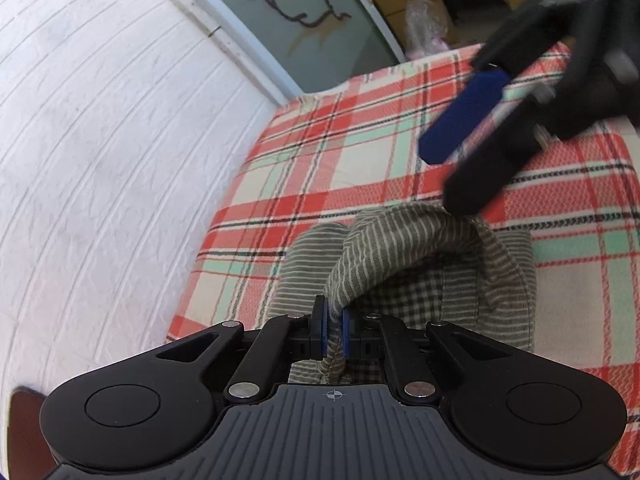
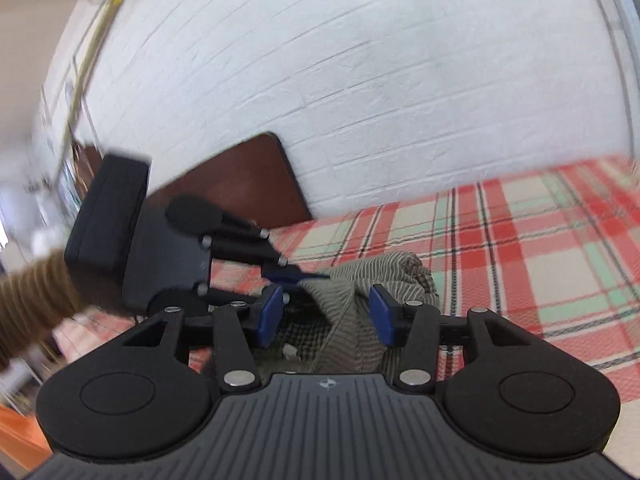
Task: Fold clothes
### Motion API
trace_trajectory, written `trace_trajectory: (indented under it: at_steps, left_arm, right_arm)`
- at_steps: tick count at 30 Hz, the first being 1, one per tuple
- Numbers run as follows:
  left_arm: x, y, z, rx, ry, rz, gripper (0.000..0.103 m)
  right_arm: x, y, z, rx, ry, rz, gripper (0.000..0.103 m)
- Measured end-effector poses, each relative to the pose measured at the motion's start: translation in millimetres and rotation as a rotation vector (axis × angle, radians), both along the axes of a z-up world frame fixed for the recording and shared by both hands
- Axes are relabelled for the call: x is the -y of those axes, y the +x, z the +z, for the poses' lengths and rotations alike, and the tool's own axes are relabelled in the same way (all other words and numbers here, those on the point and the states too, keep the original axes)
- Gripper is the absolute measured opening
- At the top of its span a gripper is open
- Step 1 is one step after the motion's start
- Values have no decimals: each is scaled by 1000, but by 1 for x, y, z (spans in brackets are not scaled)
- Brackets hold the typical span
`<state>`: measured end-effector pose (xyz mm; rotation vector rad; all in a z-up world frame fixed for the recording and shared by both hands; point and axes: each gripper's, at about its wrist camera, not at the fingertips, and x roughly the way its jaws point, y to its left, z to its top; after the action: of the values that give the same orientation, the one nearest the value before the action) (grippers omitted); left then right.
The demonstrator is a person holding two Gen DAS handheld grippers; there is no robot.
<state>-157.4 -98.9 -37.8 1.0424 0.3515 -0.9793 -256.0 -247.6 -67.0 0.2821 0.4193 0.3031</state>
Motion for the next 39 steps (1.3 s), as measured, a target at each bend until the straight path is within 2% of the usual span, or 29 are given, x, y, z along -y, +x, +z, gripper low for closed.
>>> trace_trajectory:
  at_steps: [3, 4, 5, 6, 7, 9, 11, 12, 15, 16, 18, 21, 24, 26, 28, 34, 35, 36, 37, 38, 39]
  left_arm:
    - [-1, 1, 4, -23, -26, 18, 3]
    - [-3, 2, 6, -30, -35, 22, 3]
    - [-5, 2, 8, -36, -45, 27, 3]
    - [-10, 1, 10, -41, -52, 33, 3]
    - [-12, 3, 12, -50, -59, 37, 3]
    - [-17, 6, 14, -69, -73, 44, 3]
    - [-22, 13, 13, -98, -93, 59, 3]
    - [-24, 16, 11, -109, -101, 69, 3]
    - [-29, 20, 5, -133, -119, 89, 7]
    - [-30, 18, 3, -123, -120, 89, 9]
    - [-32, 14, -2, -98, -119, 88, 23]
    - [-33, -2, -9, 10, -68, 64, 32]
    - [-33, -23, -11, 111, -13, 12, 46]
    - [-28, -41, -13, 200, 26, -61, 54]
    - [-19, -55, -15, 232, 51, -134, 56]
    - [8, -65, -35, 284, 152, -247, 55]
    - [8, -60, -32, 249, 140, -234, 42]
    - [8, -56, -29, 214, 128, -221, 20]
    - [9, -51, -27, 179, 117, -208, 7]
    - [9, -47, -24, 144, 105, -195, 2]
    - [9, -42, -21, 109, 93, -182, 2]
  right_arm:
    - [-20, 0, -9, -17, -134, -68, 53]
    - [-21, 3, -13, -38, -133, -74, 49]
    - [-20, 7, -19, -57, -109, -71, 42]
    - [-17, 10, -23, -73, -79, -67, 18]
    - [-14, 12, -26, -88, -56, -70, 10]
    - [-4, 11, -30, -97, 9, -76, 9]
    - [10, 11, -36, -116, 144, -41, 8]
    - [19, 15, -42, -126, 245, -16, 8]
    - [53, 25, -74, -164, 626, 109, 8]
    - [62, 28, -87, -185, 755, 144, 8]
    - [74, 33, -112, -242, 962, 167, 8]
    - [82, 37, -135, -289, 1123, 183, 8]
    - [82, 41, -141, -312, 1161, 212, 8]
    - [80, 44, -139, -311, 1146, 234, 8]
    - [79, 47, -135, -307, 1134, 254, 8]
    - [84, 47, -125, -291, 1075, 292, 10]
    - [84, 46, -124, -287, 1065, 297, 10]
    - [85, 46, -124, -284, 1056, 300, 10]
    - [86, 46, -124, -285, 1053, 295, 11]
    - [87, 45, -125, -287, 1049, 287, 11]
    - [88, 44, -126, -289, 1031, 261, 11]
